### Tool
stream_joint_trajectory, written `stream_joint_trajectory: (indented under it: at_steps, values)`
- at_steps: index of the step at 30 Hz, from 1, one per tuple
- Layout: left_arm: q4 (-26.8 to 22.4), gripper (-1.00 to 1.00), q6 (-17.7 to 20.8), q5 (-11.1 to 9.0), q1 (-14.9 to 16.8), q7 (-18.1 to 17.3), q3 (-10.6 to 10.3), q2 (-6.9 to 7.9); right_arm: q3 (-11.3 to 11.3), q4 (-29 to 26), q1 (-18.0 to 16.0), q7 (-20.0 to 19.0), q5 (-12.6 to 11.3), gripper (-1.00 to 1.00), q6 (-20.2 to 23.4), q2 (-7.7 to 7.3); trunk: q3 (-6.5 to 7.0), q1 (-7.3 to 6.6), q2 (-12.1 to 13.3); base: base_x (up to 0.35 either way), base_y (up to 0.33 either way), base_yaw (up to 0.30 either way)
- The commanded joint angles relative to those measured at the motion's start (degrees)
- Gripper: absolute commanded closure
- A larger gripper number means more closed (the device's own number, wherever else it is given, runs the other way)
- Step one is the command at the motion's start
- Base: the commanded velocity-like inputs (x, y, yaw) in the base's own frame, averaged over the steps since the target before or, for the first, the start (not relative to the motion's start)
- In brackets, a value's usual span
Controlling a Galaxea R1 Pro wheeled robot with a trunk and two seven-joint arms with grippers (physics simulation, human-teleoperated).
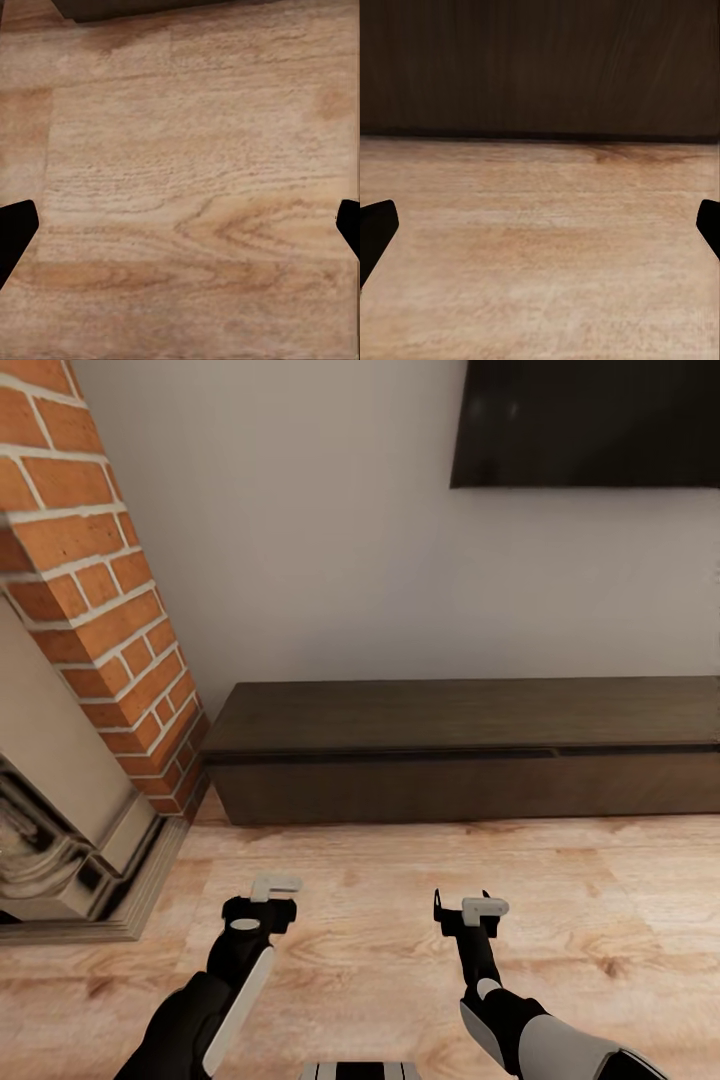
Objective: Place each of the two pumpkins and all three candles from the living room inside a cabinet in the living room (use any cabinet), then make sure every cabinet is closed, and position the cauldron so it is next to a table in the living room.
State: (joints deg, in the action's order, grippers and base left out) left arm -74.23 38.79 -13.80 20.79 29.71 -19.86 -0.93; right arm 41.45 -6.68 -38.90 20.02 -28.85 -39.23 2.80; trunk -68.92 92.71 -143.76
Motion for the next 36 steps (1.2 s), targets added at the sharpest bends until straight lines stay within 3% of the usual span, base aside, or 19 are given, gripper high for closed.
stream_joint_trajectory:
  at_steps: [1,10,36]
  values:
    - [-0.19,-1.00,0.81,-0.72,0.10,0.57,-0.04,-0.15,0.48,0.01,-0.03,0.46,-0.15,-1.00,-0.05,-0.01,0.18,-0.03,0.00,0.000,0.000,0.000]
    - [-0.54,-1.00,2.10,-2.91,0.13,0.54,-0.08,-0.33,0.52,0.26,-0.03,0.63,-0.17,-1.00,-0.05,0.01,2.18,-0.27,0.12,0.000,0.000,0.000]
    - [-1.36,-1.00,2.25,-3.18,0.13,0.53,0.19,0.21,0.74,0.53,-0.03,0.72,0.36,-1.00,0.03,0.01,8.06,-0.94,0.47,0.000,0.000,-0.050]
